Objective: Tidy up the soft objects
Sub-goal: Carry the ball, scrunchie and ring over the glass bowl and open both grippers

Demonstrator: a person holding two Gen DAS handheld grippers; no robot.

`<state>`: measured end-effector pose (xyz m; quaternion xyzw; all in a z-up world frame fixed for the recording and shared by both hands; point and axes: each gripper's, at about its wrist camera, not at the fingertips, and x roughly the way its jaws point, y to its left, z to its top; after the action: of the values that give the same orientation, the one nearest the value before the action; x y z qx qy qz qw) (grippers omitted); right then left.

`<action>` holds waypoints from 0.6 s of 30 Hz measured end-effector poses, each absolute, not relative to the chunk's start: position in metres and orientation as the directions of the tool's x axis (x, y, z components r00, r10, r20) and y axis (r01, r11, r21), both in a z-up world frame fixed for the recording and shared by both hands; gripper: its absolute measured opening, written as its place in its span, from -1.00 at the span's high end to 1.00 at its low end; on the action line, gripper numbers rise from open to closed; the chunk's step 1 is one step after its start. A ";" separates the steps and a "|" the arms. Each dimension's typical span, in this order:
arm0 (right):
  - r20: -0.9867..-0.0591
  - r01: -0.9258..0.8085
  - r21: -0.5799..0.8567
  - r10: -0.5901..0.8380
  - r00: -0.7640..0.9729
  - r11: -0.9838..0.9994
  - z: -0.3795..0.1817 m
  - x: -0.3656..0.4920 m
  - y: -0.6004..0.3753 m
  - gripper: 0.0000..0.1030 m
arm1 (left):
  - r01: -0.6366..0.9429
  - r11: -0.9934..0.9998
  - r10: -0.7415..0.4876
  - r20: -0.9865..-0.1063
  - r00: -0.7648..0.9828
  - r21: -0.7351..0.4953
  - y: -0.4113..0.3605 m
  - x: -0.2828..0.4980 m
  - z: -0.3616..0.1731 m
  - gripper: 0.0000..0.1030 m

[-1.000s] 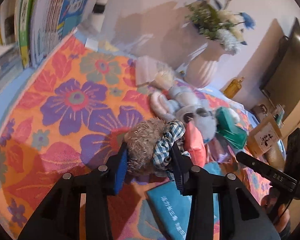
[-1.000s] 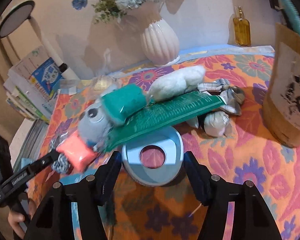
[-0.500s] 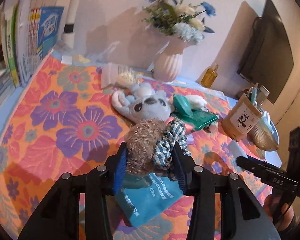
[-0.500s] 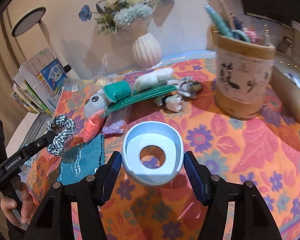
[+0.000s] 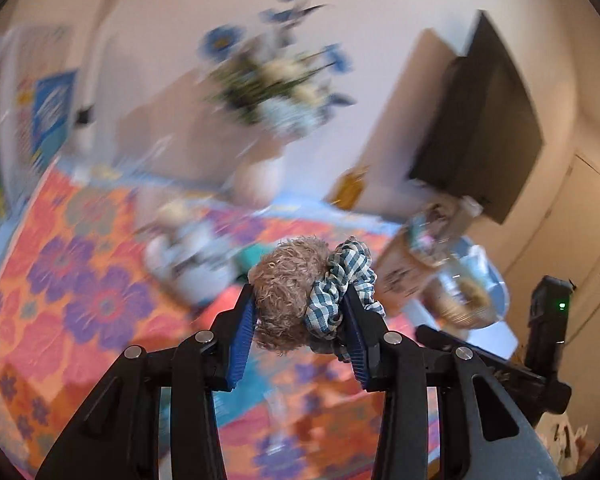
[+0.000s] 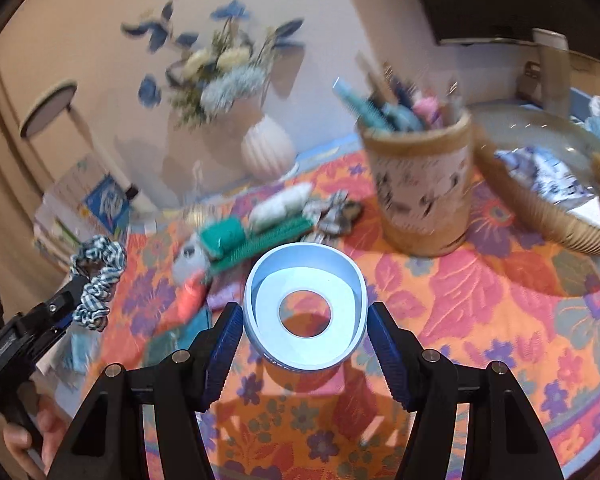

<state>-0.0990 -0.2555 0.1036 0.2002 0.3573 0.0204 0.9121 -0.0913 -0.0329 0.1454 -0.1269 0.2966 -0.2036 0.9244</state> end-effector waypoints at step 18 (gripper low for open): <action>-0.580 0.519 0.410 -0.224 0.783 0.750 0.158 -0.125 -0.468 -0.23 | 0.601 0.753 -0.642 -0.492 0.587 -0.266 -0.311 -0.022 0.212 0.26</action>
<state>-0.1251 -0.4684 0.1580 0.2872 0.2567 -0.2067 0.8994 -0.0224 -0.3112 0.2123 -0.0352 0.2903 -0.3493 0.8902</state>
